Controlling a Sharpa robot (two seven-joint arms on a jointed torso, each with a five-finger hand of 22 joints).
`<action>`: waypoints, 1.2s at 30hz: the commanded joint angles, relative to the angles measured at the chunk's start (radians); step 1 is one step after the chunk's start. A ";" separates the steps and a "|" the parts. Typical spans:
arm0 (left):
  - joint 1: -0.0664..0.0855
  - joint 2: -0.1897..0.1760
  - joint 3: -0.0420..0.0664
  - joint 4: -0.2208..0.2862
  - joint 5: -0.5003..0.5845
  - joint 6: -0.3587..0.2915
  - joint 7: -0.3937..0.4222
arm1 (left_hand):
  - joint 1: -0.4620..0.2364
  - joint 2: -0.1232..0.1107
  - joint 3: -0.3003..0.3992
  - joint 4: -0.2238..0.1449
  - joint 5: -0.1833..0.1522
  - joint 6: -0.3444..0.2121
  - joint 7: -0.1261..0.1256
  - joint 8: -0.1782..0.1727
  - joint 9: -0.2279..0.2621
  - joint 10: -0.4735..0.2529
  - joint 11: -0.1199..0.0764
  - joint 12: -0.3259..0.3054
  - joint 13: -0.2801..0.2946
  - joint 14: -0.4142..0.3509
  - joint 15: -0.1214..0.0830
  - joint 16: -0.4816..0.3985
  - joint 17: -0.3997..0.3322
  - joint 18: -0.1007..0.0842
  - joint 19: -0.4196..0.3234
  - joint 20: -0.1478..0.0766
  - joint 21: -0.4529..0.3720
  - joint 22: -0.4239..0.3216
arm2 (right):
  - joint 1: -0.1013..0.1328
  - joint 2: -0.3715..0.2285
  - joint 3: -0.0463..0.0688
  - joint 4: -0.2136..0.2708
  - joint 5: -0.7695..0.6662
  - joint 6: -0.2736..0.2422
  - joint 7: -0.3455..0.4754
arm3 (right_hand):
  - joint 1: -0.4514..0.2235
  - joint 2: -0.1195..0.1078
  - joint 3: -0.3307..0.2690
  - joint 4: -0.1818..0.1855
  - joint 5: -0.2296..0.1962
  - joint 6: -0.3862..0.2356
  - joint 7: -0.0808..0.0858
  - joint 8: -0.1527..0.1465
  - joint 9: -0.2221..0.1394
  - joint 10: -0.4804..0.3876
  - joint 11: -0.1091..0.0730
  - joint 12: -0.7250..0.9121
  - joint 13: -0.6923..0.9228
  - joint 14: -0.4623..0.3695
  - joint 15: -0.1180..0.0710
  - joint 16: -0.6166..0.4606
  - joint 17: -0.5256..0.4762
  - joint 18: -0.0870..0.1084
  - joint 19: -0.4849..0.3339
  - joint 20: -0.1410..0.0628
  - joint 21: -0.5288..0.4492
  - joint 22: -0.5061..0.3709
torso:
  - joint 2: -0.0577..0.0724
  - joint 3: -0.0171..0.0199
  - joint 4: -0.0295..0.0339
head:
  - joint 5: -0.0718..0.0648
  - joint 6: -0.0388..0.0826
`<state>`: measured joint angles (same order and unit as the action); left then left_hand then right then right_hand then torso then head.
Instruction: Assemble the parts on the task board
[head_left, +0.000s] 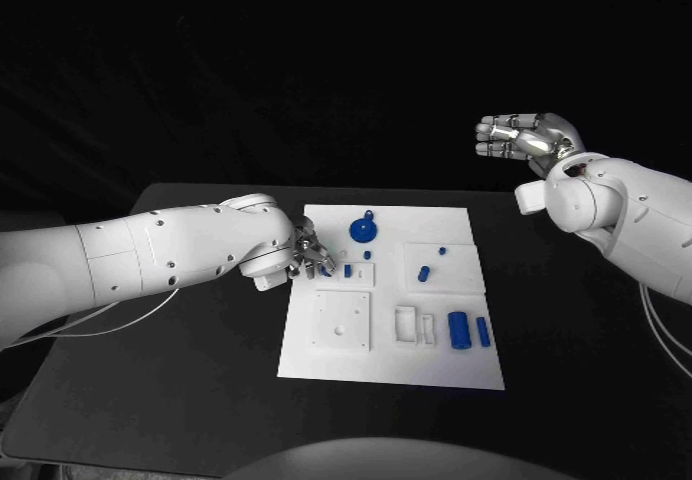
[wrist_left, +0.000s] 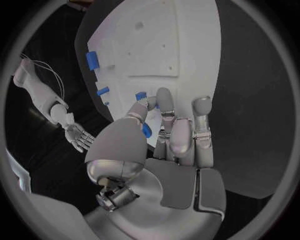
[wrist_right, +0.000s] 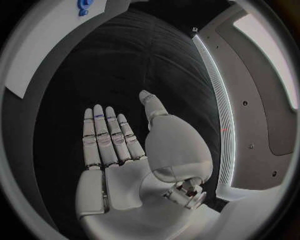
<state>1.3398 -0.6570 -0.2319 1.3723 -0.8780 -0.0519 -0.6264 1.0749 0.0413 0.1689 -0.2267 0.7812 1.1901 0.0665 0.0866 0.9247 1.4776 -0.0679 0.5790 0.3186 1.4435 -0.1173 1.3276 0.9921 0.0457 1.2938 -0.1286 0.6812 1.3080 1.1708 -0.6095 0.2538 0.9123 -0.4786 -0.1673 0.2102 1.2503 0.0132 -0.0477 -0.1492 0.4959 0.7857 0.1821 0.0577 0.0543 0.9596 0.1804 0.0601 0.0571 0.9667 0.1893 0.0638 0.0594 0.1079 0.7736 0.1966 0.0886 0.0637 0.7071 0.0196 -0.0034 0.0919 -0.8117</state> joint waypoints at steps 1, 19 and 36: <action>-0.010 0.006 -0.007 0.013 -0.006 0.053 -0.010 | 0.003 0.004 0.036 -0.036 -0.012 0.159 -0.106 0.002 -0.002 0.038 -0.015 0.006 0.002 0.009 0.001 0.003 0.005 -0.005 -0.005 0.001 0.000 0.033 | 0.000 0.001 0.000 0.001 -0.008 0.018 0.006 | -0.002 0.006 0.001 -0.005 0.005 -0.002 0.002 -0.004 -0.001 -0.008 -0.001 -0.004 -0.001 -0.010 0.000 -0.001 0.001 -0.006 -0.008 0.000 -0.003 -0.001 | 0.000 -0.0007 0.0002 | 0.000 0.000; -0.010 0.017 -0.008 0.012 -0.032 0.002 0.001 | 0.027 -0.001 0.015 0.023 -0.055 0.163 -0.117 0.027 0.121 0.038 -0.018 0.025 0.004 0.011 -0.001 0.012 0.020 -0.005 0.001 0.002 0.007 0.036 | 0.000 0.000 0.000 0.006 -0.009 0.019 0.006 | -0.002 0.006 0.001 -0.005 0.005 -0.002 0.002 -0.004 -0.001 -0.008 -0.001 -0.004 -0.001 -0.010 0.000 -0.001 0.001 -0.006 -0.008 0.000 -0.003 -0.001 | 0.000 0.0004 -0.0015 | 0.003 0.002; -0.011 0.023 -0.008 -0.009 -0.065 0.020 0.002 | 0.045 -0.029 -0.063 0.107 -0.224 0.169 -0.122 0.012 0.127 0.038 -0.016 0.024 0.004 0.010 -0.002 0.003 0.005 -0.010 0.001 0.000 -0.009 0.033 | 0.000 -0.006 0.000 0.010 -0.009 0.017 0.004 | -0.001 0.006 0.001 -0.005 0.005 -0.002 0.002 -0.004 -0.001 -0.008 -0.001 -0.004 -0.001 -0.010 0.000 -0.001 0.001 -0.006 -0.008 0.000 -0.003 -0.001 | 0.000 -0.0004 -0.0012 | 0.000 -0.001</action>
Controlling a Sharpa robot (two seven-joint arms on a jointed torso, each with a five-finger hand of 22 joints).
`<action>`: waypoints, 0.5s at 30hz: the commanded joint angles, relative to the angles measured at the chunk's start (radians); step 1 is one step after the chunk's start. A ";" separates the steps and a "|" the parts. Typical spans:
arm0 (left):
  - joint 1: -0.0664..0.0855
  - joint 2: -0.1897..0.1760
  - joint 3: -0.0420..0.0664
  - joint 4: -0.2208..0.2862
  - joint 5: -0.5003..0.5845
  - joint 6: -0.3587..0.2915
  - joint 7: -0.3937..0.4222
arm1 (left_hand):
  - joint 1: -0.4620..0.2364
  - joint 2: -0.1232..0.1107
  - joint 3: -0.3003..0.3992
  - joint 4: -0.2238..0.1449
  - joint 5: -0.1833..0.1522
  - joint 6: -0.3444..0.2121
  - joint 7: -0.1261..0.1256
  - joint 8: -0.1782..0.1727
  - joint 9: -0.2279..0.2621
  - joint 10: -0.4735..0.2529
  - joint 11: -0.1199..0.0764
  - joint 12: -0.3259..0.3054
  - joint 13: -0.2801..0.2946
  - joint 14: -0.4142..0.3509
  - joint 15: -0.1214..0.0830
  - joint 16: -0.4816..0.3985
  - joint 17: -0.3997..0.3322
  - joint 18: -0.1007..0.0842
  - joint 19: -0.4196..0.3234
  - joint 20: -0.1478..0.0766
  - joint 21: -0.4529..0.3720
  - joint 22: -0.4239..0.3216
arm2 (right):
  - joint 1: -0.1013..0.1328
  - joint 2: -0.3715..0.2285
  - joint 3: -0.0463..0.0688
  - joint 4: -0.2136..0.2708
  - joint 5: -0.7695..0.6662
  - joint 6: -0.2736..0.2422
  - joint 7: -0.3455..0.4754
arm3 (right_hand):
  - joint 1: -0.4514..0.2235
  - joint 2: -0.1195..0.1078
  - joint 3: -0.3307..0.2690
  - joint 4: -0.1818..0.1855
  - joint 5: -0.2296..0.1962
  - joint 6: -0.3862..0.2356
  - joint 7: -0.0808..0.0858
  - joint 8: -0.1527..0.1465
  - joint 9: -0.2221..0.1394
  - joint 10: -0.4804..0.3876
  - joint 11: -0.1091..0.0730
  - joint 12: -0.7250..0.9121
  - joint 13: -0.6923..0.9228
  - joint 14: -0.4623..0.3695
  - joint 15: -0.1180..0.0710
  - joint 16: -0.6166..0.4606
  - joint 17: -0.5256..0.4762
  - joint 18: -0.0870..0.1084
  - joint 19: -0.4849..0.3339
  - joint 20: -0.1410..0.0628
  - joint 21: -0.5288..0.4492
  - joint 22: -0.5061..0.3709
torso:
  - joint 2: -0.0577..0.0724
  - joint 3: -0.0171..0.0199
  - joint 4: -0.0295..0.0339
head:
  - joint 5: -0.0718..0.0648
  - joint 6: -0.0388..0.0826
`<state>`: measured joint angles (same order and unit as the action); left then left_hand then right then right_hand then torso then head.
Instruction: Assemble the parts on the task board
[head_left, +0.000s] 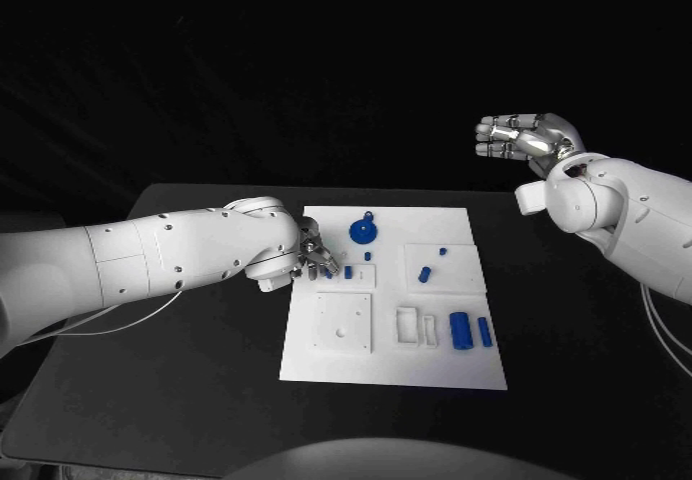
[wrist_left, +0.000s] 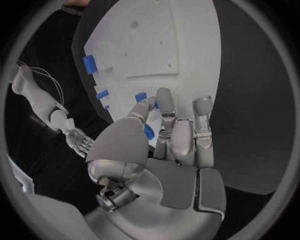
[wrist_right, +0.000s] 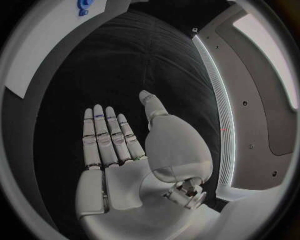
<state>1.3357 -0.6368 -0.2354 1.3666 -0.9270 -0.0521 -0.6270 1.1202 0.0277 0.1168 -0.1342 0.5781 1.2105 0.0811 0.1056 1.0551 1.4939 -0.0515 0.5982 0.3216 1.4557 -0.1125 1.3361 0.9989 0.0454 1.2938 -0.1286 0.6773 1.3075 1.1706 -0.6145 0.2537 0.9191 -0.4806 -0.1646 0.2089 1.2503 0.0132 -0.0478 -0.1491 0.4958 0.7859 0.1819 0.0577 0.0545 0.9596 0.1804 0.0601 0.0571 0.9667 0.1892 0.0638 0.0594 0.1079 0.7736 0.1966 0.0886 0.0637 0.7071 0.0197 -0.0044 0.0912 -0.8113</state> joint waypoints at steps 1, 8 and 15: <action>-0.007 0.002 -0.004 -0.004 -0.018 0.019 0.003 | 0.005 -0.019 -0.017 0.019 -0.039 0.149 -0.137 -0.007 -0.003 0.022 -0.033 0.004 0.001 -0.003 -0.007 -0.006 -0.003 -0.010 0.001 0.000 -0.005 0.034 | 0.000 -0.001 0.000 0.003 -0.007 0.014 0.005 | 0.000 0.006 0.001 -0.006 0.004 -0.003 0.003 -0.004 -0.001 -0.007 -0.001 -0.004 -0.001 -0.009 0.000 -0.001 0.001 -0.006 -0.008 0.000 -0.003 -0.001 | 0.000 -0.0005 -0.0002 | 0.000 -0.001; -0.007 -0.001 -0.004 -0.006 -0.025 0.019 0.004 | 0.033 -0.035 -0.069 0.063 -0.140 0.157 -0.140 -0.008 -0.005 0.022 -0.033 0.007 0.002 -0.002 -0.007 -0.004 -0.001 -0.010 0.004 0.001 -0.009 0.034 | 0.000 -0.003 0.000 0.003 -0.007 0.014 0.005 | 0.000 0.006 0.001 -0.006 0.004 -0.003 0.003 -0.004 -0.001 -0.007 -0.001 -0.004 -0.001 -0.009 0.000 -0.001 0.001 -0.006 -0.008 0.000 -0.003 -0.001 | 0.000 -0.0006 0.0011 | -0.002 -0.002; -0.007 -0.004 -0.004 -0.005 -0.029 0.022 0.005 | 0.065 -0.045 -0.096 0.102 -0.155 0.159 -0.140 -0.008 -0.002 0.021 -0.033 0.010 0.003 -0.002 -0.006 -0.003 0.001 -0.011 0.005 0.001 -0.009 0.035 | 0.000 -0.003 0.000 0.003 -0.007 0.014 0.005 | -0.001 0.006 0.000 -0.006 0.001 -0.003 0.004 -0.004 -0.001 -0.006 -0.001 -0.004 -0.001 -0.010 0.000 -0.001 0.001 -0.006 -0.009 0.000 -0.003 -0.001 | 0.000 -0.0006 0.0008 | 0.000 -0.001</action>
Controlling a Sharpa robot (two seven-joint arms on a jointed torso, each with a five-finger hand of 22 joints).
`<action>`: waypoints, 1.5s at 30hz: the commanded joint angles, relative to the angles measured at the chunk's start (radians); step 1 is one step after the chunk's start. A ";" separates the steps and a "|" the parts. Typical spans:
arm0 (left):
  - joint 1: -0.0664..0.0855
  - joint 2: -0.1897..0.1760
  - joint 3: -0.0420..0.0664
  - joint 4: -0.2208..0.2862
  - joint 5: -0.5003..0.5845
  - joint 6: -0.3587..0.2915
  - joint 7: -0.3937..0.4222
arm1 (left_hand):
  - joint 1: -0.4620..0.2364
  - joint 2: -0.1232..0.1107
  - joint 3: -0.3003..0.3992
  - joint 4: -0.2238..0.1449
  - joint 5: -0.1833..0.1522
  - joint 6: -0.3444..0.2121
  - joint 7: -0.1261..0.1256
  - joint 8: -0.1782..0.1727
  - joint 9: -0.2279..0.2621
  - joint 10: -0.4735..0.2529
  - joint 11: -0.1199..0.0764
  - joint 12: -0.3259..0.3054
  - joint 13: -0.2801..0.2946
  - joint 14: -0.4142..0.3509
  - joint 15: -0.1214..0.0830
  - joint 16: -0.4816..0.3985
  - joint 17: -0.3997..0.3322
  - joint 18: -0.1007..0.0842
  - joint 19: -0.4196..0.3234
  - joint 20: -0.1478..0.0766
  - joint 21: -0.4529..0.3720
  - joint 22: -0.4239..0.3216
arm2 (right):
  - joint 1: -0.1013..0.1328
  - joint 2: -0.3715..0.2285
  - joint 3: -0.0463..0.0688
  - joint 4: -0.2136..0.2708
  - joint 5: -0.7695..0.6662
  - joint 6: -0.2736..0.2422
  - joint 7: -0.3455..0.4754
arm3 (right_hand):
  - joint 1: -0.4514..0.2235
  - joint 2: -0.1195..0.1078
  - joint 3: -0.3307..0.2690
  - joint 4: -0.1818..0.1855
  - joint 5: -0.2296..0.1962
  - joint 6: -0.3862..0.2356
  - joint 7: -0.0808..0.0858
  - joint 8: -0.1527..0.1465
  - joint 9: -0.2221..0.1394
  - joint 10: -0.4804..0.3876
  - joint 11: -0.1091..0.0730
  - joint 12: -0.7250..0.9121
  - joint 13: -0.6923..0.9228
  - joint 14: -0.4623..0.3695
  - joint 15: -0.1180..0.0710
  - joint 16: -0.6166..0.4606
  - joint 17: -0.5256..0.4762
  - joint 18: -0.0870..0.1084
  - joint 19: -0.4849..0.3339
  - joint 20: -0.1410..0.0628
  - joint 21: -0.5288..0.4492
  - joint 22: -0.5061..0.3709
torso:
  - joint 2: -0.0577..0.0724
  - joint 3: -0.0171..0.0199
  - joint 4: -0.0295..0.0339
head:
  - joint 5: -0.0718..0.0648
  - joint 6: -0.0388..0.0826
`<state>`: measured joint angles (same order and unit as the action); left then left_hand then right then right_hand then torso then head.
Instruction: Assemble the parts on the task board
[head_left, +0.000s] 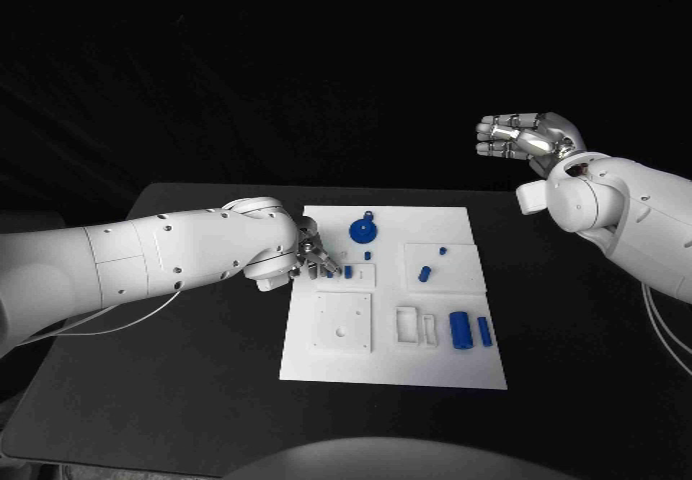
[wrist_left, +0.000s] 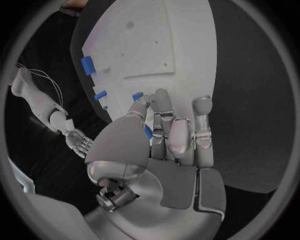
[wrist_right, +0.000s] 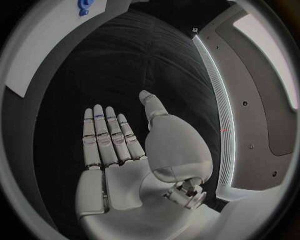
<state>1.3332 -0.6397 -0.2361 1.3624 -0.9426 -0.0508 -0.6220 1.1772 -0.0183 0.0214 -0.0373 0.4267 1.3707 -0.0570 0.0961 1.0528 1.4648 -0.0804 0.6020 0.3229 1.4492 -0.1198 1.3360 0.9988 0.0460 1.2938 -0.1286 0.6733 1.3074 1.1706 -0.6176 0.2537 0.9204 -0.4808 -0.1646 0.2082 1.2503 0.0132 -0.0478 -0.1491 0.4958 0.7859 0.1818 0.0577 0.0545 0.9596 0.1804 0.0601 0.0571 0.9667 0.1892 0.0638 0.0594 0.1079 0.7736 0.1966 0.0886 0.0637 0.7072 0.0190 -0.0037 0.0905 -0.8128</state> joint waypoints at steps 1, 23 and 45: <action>-0.005 -0.001 -0.004 -0.001 -0.013 0.020 0.000 | 0.008 0.001 -0.001 0.005 -0.003 -0.001 -0.002 0.002 0.001 0.050 -0.004 0.006 0.001 0.004 0.001 -0.003 0.001 -0.011 0.005 0.001 -0.005 0.035 | 0.000 0.000 0.000 0.001 -0.007 0.014 0.006 | -0.001 0.006 0.000 -0.006 0.001 -0.003 0.004 -0.004 -0.001 -0.006 -0.001 -0.004 -0.001 -0.010 0.000 -0.001 0.001 -0.006 -0.009 0.000 -0.003 -0.001 | 0.000 0.0001 0.0003 | 0.000 0.000; -0.005 -0.030 -0.003 0.023 -0.021 0.032 0.023 | -0.023 -0.193 -0.003 0.320 -0.379 0.025 0.001 0.008 0.021 0.051 -0.002 0.008 -0.007 0.002 -0.003 -0.008 -0.006 -0.020 0.001 -0.008 -0.018 0.032 | -0.007 -0.001 0.000 -0.004 -0.006 0.013 0.005 | -0.003 0.005 -0.005 -0.002 0.004 -0.011 0.008 -0.005 -0.001 -0.015 0.001 -0.004 -0.002 -0.012 0.001 -0.001 0.001 -0.006 -0.008 0.000 -0.003 -0.001 | 0.000 -0.0003 0.0003 | -0.001 0.000; 0.004 -0.127 0.005 0.118 0.028 0.038 0.191 | 0.161 -0.042 -0.010 0.053 -0.107 -0.193 0.079 -0.029 -0.375 -0.076 0.040 -0.210 -0.056 -0.163 0.024 -0.247 -0.317 -0.029 -0.089 0.008 -0.206 -0.023 | -0.013 -0.008 0.000 -0.007 -0.006 0.016 0.005 | -0.001 0.004 -0.008 0.001 0.006 -0.015 0.009 -0.005 -0.002 -0.016 0.001 -0.004 -0.002 -0.012 0.001 -0.001 0.001 -0.005 -0.006 0.001 -0.002 0.000 | -0.001 -0.0002 0.0007 | -0.007 0.007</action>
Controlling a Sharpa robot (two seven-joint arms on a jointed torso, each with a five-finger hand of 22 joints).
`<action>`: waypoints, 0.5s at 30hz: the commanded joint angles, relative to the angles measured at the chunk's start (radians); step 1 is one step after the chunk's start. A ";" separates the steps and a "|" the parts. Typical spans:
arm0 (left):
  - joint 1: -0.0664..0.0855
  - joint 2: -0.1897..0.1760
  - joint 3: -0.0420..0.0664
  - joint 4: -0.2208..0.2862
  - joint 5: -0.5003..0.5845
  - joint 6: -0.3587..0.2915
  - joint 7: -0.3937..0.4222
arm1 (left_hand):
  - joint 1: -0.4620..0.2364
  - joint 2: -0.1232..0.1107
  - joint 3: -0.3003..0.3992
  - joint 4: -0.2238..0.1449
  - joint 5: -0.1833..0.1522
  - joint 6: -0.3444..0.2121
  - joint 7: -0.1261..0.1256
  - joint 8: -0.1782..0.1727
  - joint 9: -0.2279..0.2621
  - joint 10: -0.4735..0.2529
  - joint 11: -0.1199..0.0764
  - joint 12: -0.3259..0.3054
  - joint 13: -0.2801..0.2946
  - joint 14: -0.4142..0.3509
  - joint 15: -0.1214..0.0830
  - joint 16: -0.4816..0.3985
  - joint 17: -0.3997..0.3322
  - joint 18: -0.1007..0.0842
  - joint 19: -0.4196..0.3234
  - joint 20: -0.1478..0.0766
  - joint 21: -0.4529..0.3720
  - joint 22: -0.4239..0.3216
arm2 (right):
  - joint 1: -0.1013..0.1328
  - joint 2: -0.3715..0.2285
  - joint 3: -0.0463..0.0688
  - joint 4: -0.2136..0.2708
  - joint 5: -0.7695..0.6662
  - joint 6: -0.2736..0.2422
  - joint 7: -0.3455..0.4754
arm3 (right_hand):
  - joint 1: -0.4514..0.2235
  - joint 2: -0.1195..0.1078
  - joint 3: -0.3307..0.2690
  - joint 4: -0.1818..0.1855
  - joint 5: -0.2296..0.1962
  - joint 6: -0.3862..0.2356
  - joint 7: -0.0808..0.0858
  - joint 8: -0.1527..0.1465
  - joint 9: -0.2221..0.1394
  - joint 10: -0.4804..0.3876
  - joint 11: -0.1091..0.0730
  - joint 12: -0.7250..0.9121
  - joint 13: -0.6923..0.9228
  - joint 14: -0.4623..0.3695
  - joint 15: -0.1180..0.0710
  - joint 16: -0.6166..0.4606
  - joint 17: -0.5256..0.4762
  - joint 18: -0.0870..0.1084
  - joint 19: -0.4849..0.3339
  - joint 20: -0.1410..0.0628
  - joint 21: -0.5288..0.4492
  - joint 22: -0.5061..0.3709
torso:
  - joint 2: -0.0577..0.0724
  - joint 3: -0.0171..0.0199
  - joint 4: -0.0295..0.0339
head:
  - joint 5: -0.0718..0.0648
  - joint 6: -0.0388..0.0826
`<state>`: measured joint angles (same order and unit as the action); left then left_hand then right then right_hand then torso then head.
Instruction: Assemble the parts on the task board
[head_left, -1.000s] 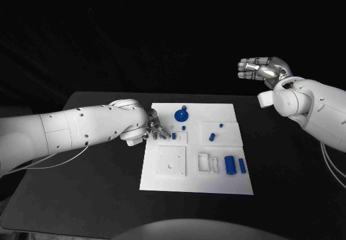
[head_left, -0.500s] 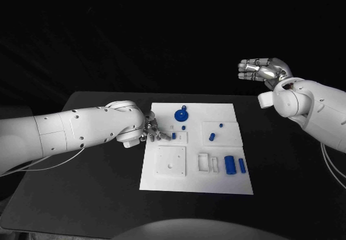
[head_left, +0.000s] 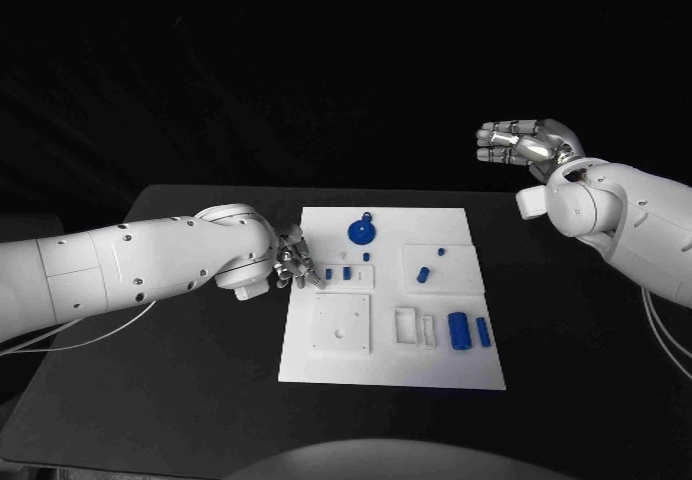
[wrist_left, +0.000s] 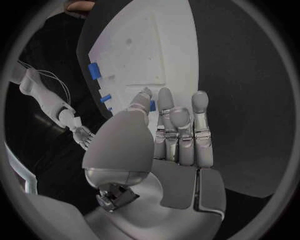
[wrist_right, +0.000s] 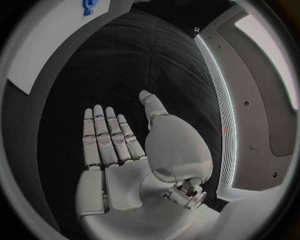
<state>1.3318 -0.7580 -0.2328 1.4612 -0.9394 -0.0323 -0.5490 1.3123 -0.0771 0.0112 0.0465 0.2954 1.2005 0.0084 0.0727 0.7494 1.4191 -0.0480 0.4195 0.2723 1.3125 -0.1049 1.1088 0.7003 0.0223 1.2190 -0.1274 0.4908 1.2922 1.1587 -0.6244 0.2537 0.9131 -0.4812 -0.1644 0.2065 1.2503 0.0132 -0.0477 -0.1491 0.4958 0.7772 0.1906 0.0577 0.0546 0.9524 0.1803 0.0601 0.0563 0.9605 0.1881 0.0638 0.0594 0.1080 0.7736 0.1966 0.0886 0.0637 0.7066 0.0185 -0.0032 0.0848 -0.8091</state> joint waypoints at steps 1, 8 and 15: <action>0.008 -0.015 0.003 0.028 0.026 0.007 0.155 | 0.039 0.029 0.001 -0.051 0.030 -0.031 0.024 -0.003 -0.135 -0.053 0.017 -0.053 -0.015 -0.062 0.024 -0.047 -0.037 -0.003 -0.039 0.021 -0.059 -0.025 | -0.002 -0.002 0.000 0.000 -0.006 0.015 0.006 | -0.001 0.004 -0.008 0.001 0.006 -0.006 0.000 -0.005 -0.002 -0.008 0.001 -0.004 -0.001 -0.006 0.002 -0.001 0.001 -0.005 -0.006 0.001 -0.002 0.000 | 0.000 0.0000 0.0003 | -0.002 0.005; 0.021 -0.033 0.010 0.067 0.000 -0.143 0.419 | 0.130 0.072 0.042 -0.149 -0.008 -0.113 0.077 -0.006 -0.466 -0.171 0.096 -0.299 -0.210 -0.148 0.094 -0.337 -0.242 0.033 -0.103 0.091 -0.246 -0.145 | -0.005 -0.005 0.000 -0.008 -0.006 0.015 0.007 | 0.000 0.005 -0.008 0.001 0.006 -0.003 -0.001 -0.005 -0.001 -0.006 0.001 -0.004 -0.001 -0.006 0.002 -0.001 0.001 -0.005 -0.005 0.001 -0.002 0.000 | 0.000 0.0003 -0.0014 | -0.005 0.018; 0.027 -0.012 0.011 0.070 -0.102 -0.231 0.531 | 0.131 0.088 0.029 -0.169 -0.104 -0.119 0.086 -0.007 -0.640 -0.199 0.118 -0.355 -0.212 -0.089 0.097 -0.308 -0.260 0.059 -0.041 0.098 -0.250 -0.112 | -0.006 -0.005 0.000 -0.013 -0.005 0.015 0.009 | -0.001 0.005 -0.008 0.003 0.006 -0.005 -0.001 -0.005 -0.002 -0.008 0.001 -0.004 -0.001 -0.006 0.002 -0.001 0.001 -0.005 -0.001 0.001 -0.001 0.000 | 0.001 0.0001 -0.0021 | -0.008 0.027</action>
<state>1.3566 -0.7749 -0.2227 1.5276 -0.9621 -0.1754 -0.1480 1.4435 0.0013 0.0392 -0.1167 0.1944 1.0754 0.0958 0.0688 0.1303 1.2252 0.0699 0.0675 0.0613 1.2172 -0.0091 0.7962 0.4426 0.0622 1.1717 -0.0301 0.2399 1.1734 1.1537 -0.6294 0.2536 0.9002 -0.4814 -0.1643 0.2064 1.2503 0.0132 -0.0507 -0.1462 0.4959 0.7773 0.1905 0.0577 0.0546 0.9524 0.1803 0.0601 0.0564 0.9605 0.1881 0.0638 0.0594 0.1079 0.7736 0.1965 0.0886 0.0637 0.7067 0.0186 -0.0048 0.0779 -0.7856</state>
